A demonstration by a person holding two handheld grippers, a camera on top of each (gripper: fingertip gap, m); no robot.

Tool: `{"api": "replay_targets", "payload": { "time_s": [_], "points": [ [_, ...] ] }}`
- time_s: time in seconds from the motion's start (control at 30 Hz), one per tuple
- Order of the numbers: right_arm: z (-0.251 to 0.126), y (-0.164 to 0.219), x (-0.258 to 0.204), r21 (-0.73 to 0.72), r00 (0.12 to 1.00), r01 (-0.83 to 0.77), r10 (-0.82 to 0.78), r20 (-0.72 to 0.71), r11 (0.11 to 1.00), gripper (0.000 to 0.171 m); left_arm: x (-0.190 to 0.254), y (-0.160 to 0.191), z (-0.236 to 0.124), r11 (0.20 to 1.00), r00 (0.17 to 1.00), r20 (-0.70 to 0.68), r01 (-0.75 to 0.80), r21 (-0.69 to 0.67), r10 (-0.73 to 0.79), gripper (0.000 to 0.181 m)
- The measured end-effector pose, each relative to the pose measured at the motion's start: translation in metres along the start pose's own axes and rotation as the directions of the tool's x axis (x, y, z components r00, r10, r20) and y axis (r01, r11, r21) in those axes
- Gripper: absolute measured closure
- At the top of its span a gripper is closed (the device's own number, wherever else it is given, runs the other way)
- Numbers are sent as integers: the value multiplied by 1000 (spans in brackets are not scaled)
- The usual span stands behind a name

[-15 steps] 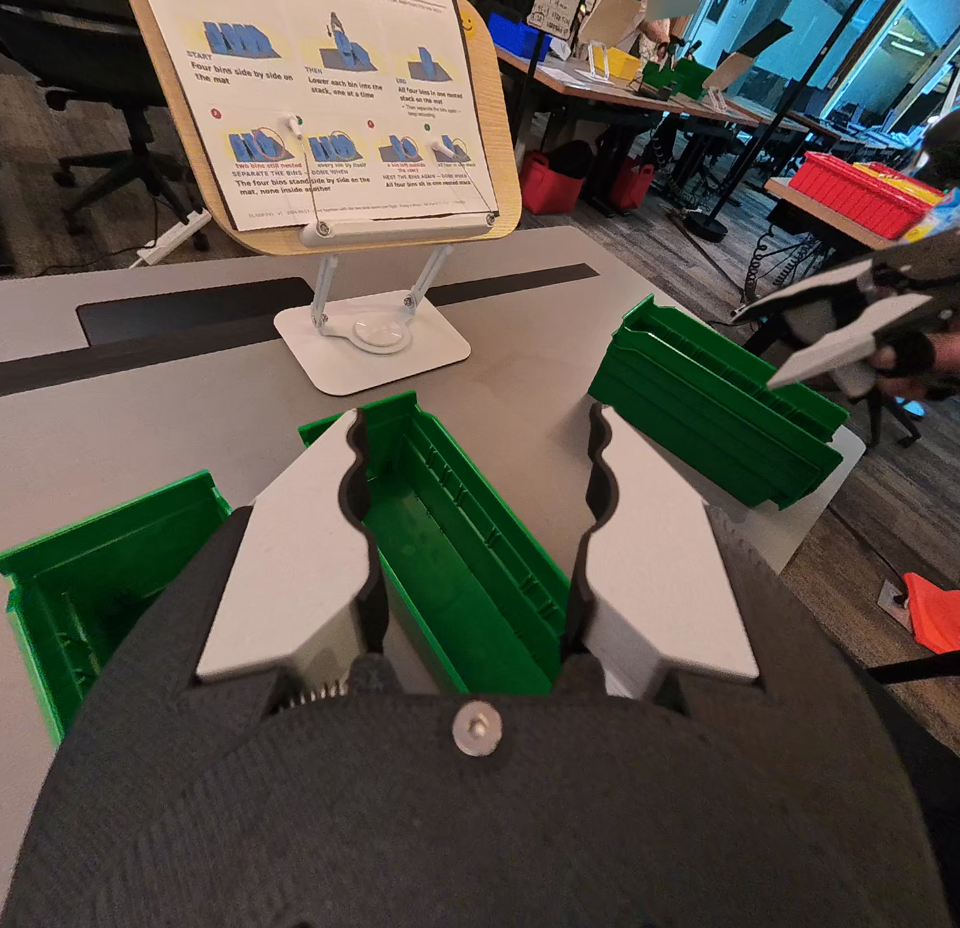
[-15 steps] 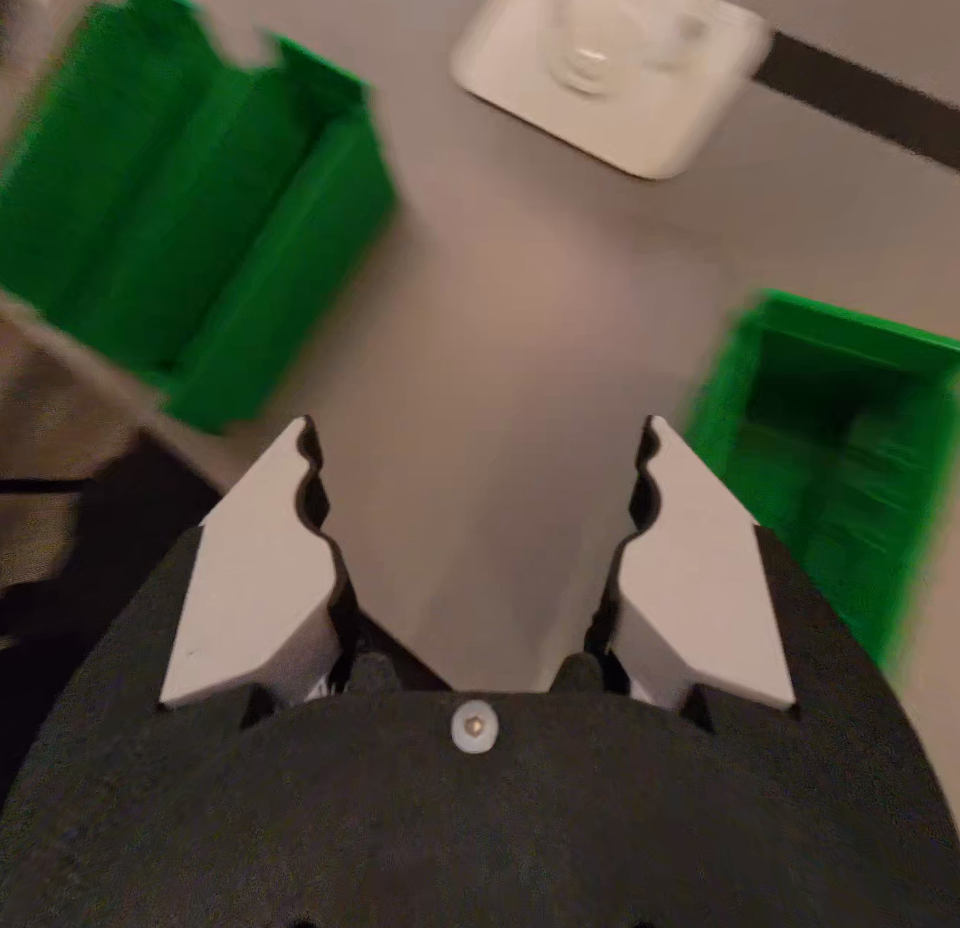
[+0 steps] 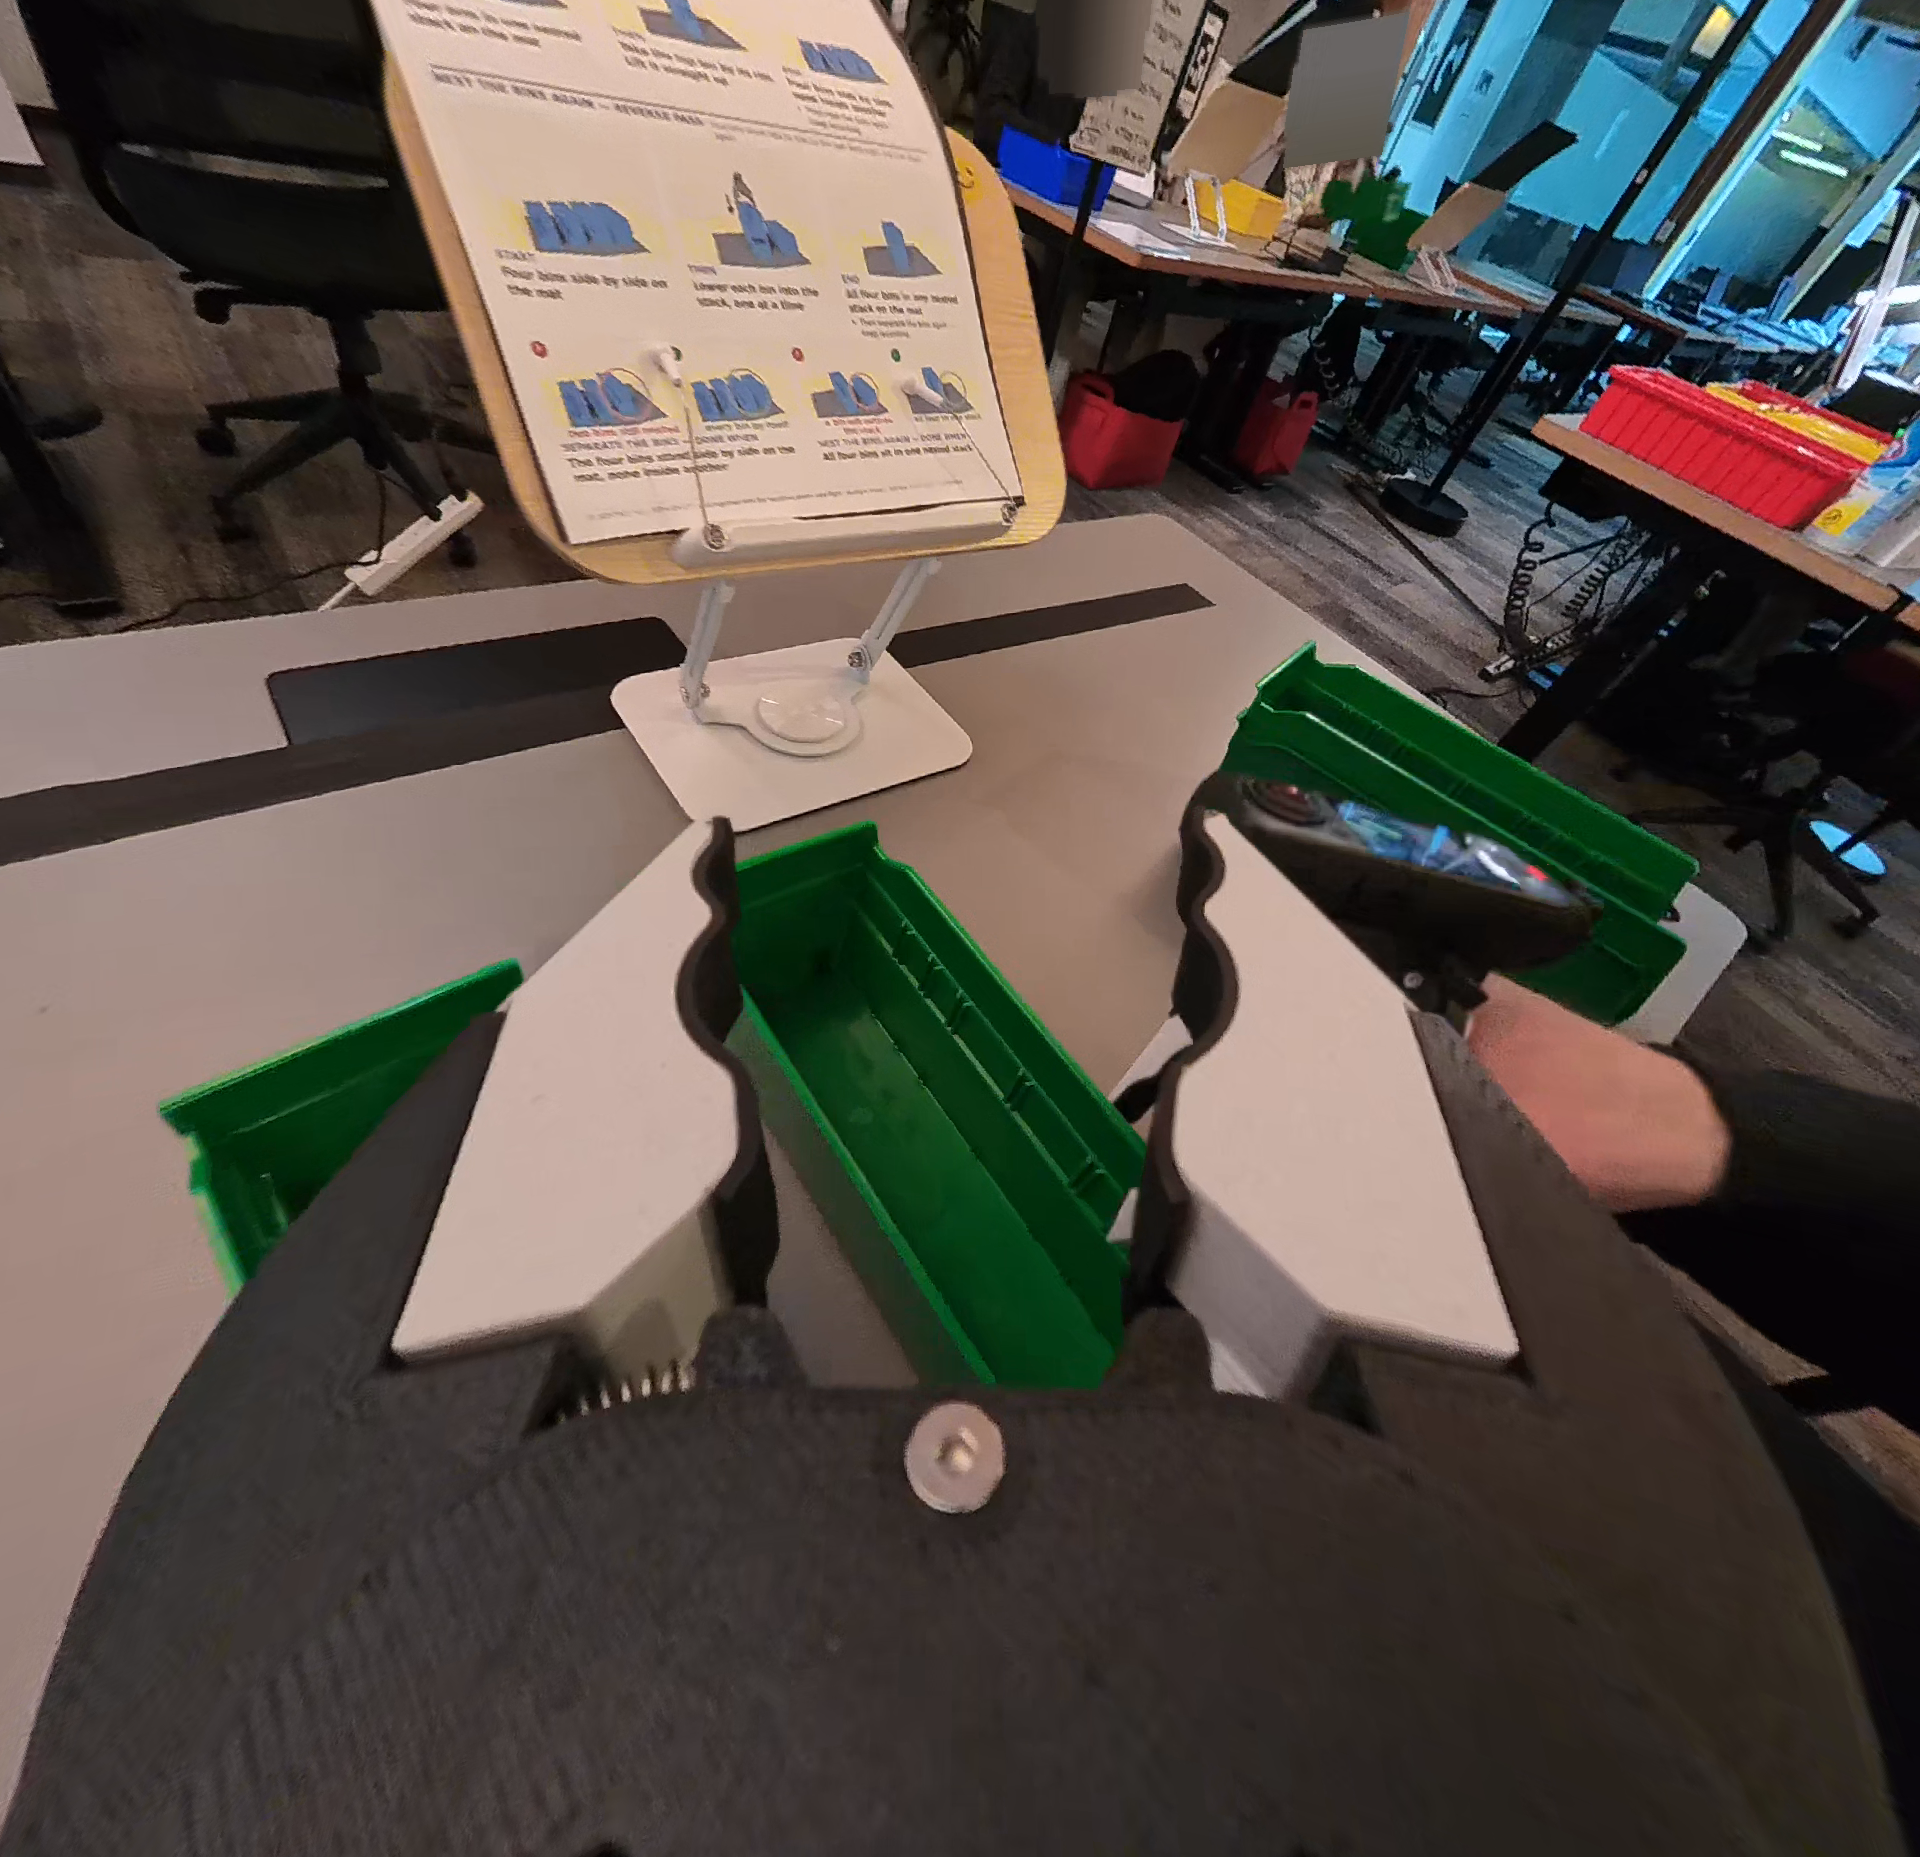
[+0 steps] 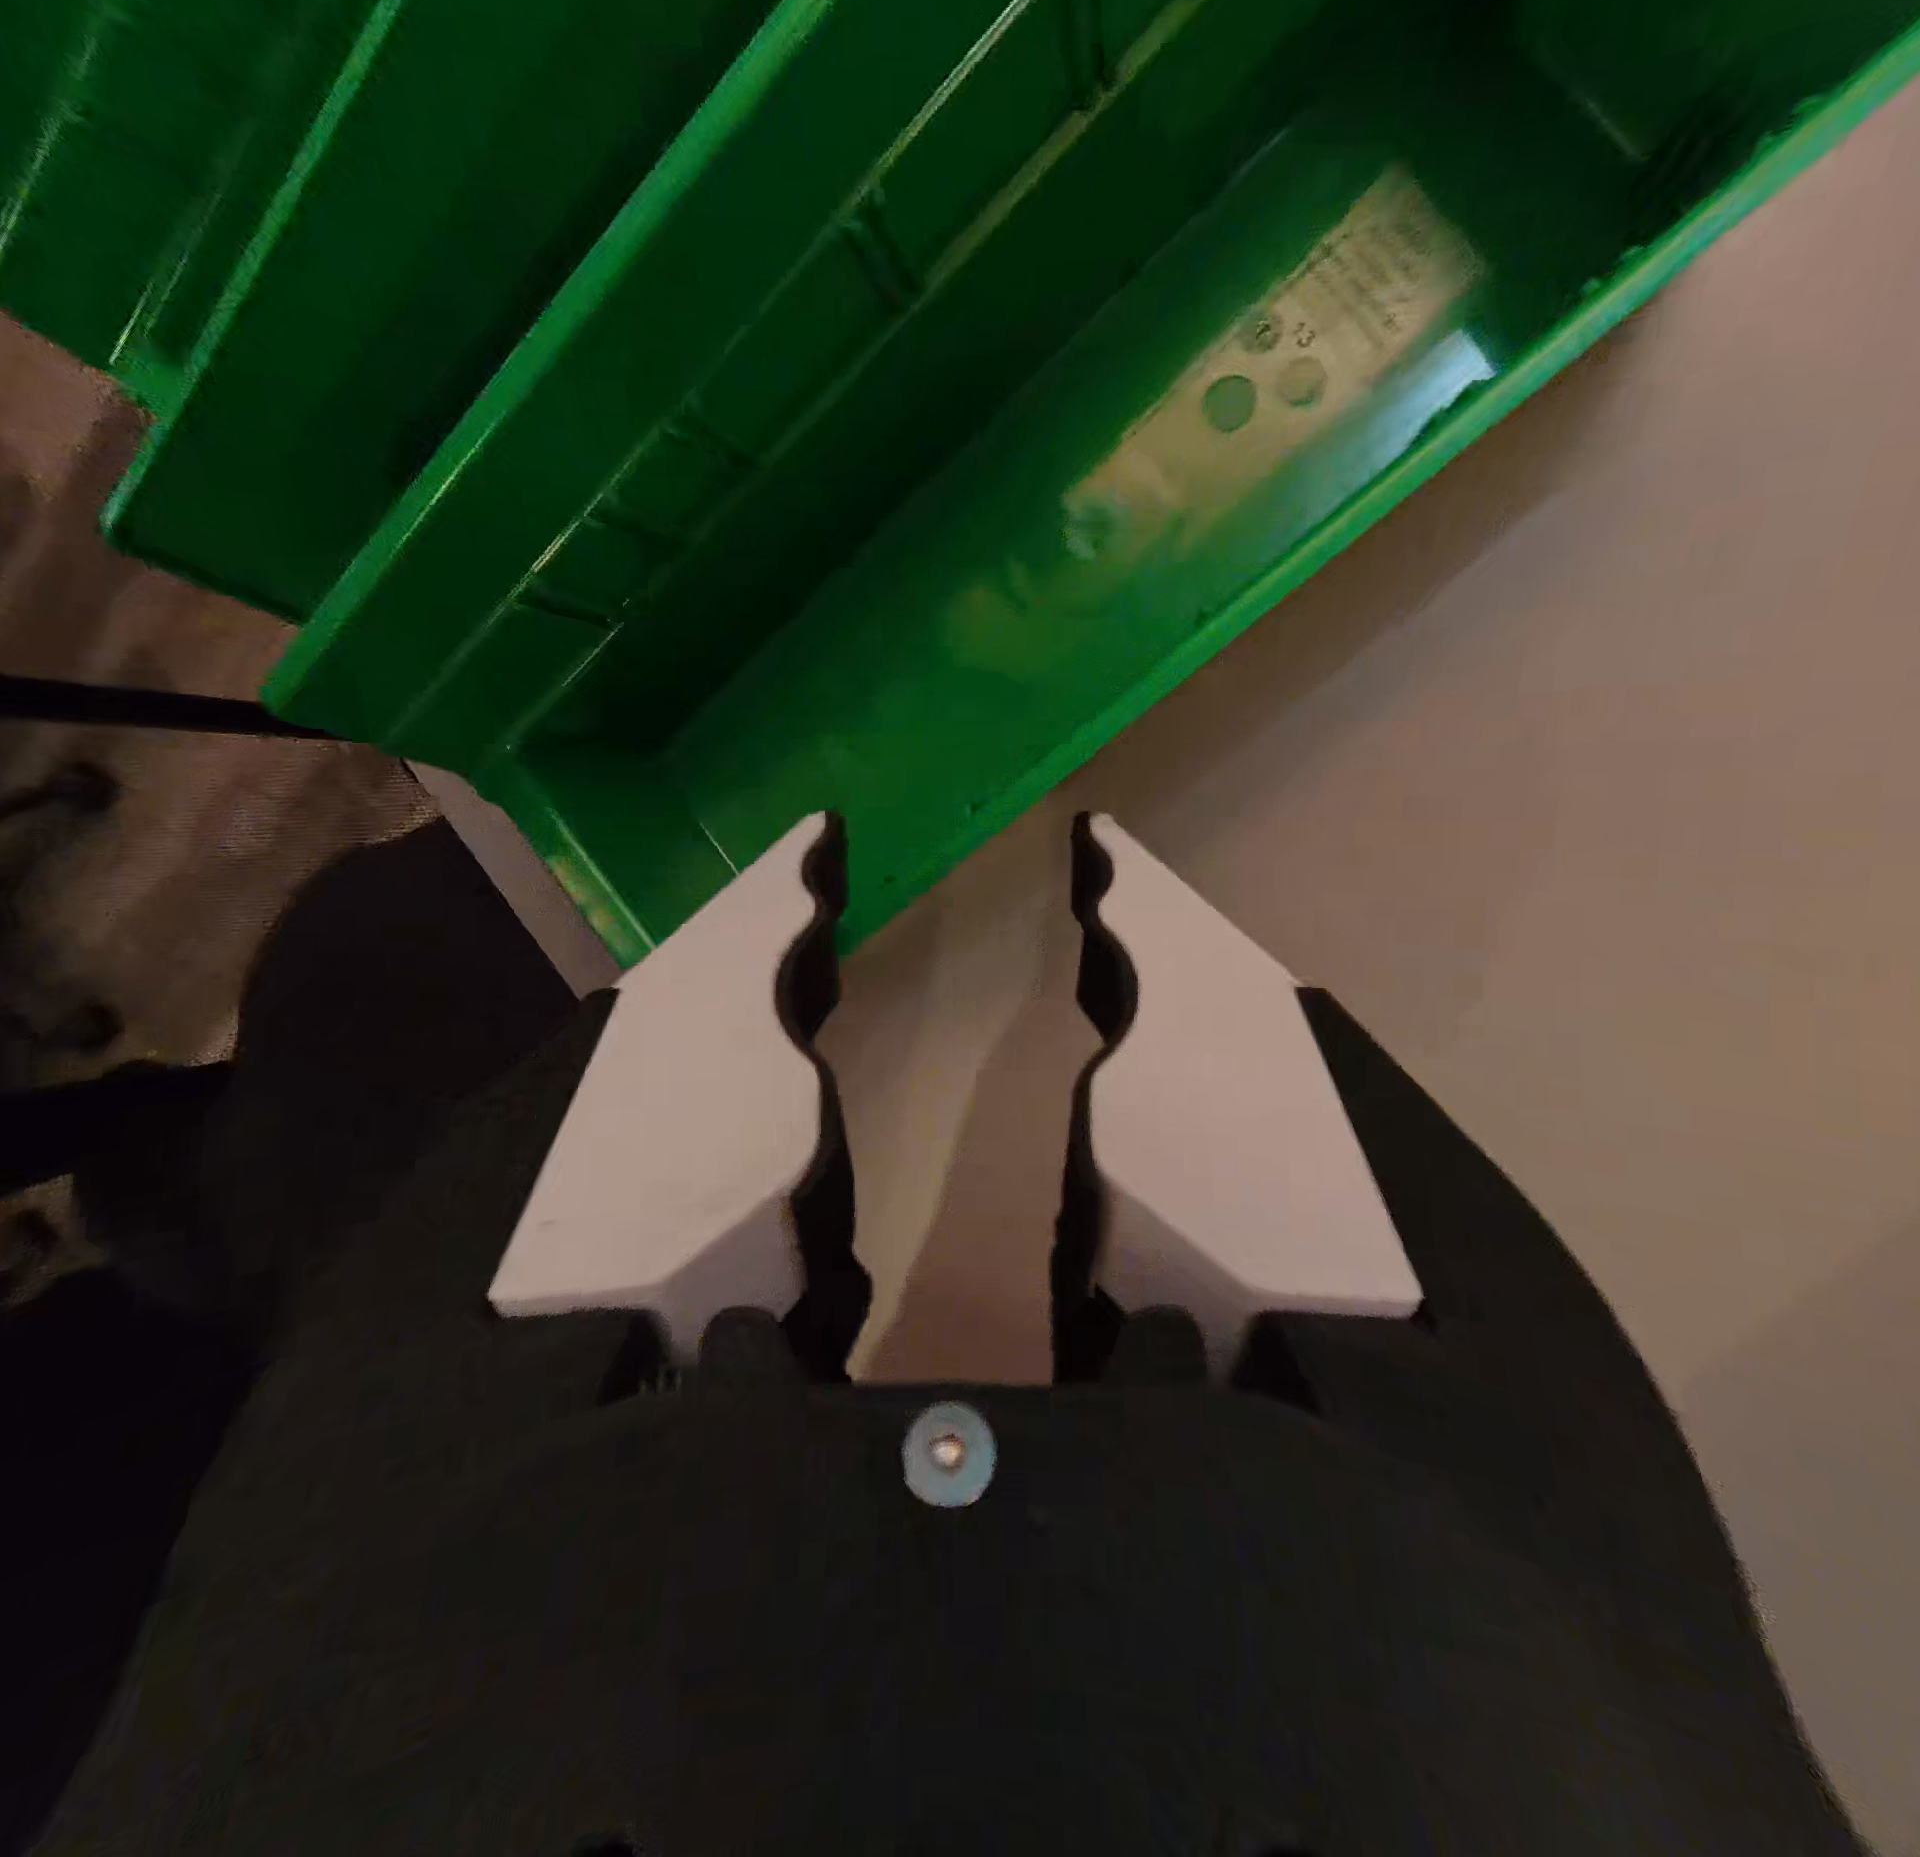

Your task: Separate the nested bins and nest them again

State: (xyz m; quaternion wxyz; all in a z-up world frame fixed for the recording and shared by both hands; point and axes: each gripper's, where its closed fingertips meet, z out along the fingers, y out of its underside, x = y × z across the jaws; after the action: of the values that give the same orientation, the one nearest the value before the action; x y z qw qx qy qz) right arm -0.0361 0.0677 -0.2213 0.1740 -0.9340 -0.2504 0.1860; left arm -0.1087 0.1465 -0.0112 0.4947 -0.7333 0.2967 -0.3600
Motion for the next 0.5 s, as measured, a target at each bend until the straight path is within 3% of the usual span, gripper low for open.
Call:
{"api": "replay_targets", "payload": {
  "time_s": [0.07, 0.2, 0.5],
  "points": [
    [1, 0, 2, 5, 999, -17, 17, 37, 1000, 147, -5, -3, -5, 1000, 1000, 1, 17, 17, -17, 98],
    [-12, 10, 25, -15, 1000, -4, 4, 8, 1000, 161, -10, -4, -8, 999, 1000, 8, 22, 24, -23, 98],
    [-63, 68, 100, -162, 988, 99, -117, -103, 982, 166, -4, -3, -3, 1000, 1000, -1, 19, 13, -19, 98]
  ]
}}
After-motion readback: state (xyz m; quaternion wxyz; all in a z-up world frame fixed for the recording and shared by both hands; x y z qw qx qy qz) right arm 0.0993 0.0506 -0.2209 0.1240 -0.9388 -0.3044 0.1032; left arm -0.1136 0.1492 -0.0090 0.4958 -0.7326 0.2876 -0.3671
